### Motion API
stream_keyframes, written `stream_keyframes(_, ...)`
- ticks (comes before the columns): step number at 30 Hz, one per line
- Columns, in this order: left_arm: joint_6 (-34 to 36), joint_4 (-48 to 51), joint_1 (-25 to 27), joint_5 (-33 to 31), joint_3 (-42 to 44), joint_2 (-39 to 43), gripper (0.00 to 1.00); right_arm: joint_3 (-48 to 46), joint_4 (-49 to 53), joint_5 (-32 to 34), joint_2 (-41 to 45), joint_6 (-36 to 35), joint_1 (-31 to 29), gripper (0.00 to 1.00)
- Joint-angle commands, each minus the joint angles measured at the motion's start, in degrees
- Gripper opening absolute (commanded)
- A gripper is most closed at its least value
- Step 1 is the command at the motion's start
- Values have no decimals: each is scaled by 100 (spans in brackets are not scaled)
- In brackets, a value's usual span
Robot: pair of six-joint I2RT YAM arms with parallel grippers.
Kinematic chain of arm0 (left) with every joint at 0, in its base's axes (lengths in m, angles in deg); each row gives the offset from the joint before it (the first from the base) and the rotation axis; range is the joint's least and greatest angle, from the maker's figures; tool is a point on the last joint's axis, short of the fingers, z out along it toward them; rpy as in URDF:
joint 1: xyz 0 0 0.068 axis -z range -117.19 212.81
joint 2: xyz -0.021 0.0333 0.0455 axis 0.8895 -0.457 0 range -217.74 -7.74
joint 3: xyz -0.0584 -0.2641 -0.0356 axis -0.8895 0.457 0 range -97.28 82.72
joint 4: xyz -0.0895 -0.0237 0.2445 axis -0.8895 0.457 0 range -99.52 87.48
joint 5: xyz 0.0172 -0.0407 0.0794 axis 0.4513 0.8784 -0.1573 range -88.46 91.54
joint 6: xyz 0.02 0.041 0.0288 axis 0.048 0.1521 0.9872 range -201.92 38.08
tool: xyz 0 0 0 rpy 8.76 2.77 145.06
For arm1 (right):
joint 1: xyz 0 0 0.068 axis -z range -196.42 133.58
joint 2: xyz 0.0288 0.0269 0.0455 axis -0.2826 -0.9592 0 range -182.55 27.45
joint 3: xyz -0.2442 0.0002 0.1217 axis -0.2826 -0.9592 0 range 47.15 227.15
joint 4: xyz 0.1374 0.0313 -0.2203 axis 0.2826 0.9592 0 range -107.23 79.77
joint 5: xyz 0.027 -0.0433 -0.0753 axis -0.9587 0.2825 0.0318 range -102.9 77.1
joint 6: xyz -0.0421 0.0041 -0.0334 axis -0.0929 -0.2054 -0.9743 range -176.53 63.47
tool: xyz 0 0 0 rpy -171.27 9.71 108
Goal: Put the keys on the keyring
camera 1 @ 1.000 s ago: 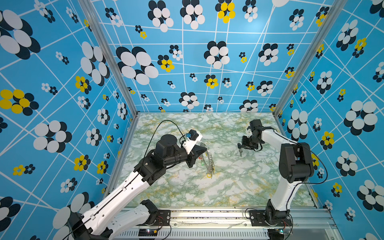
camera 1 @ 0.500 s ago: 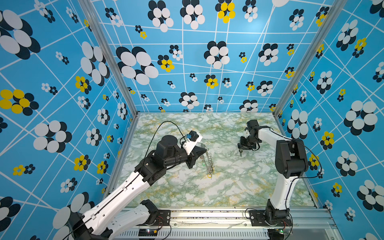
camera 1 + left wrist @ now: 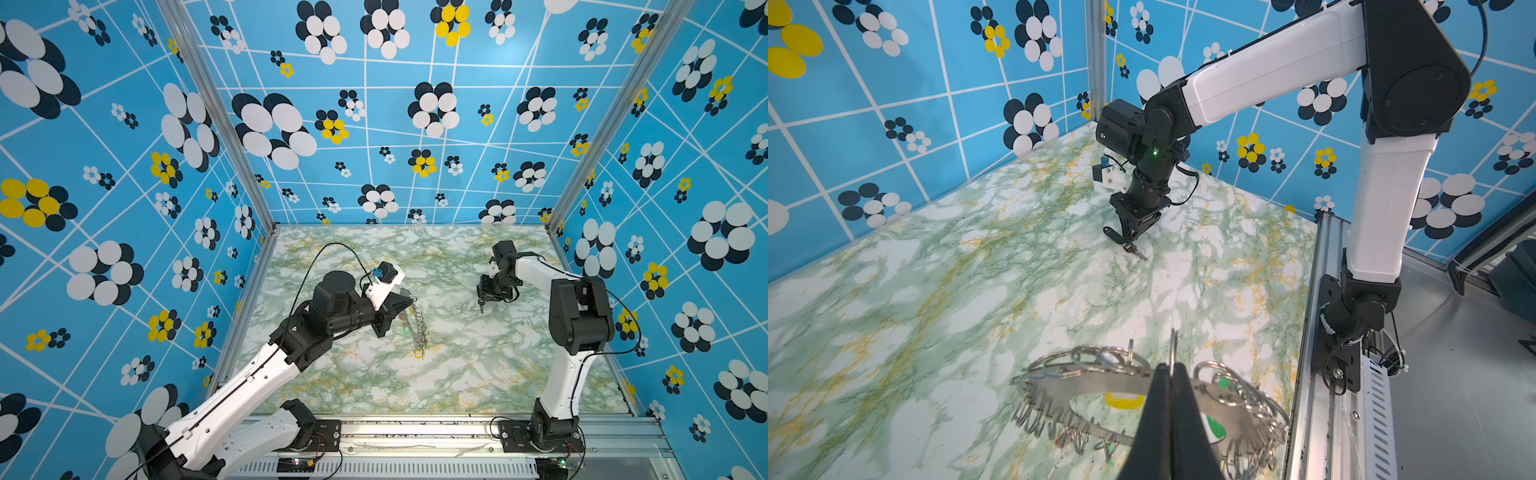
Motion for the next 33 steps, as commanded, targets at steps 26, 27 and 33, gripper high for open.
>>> stream_keyframes(26,84,-235,114,0,-254,3,0,-1224,-473,-602,2342,-6,-274,0)
stream_keyframes(27,84,-242,127,12,-278,-20,0,-1220,-465,-535,2317,6,-274,0)
stream_keyframes(33,75,-245,236,-20,-277,-35,0,-823,-201,-34,1359,2,-266,27)
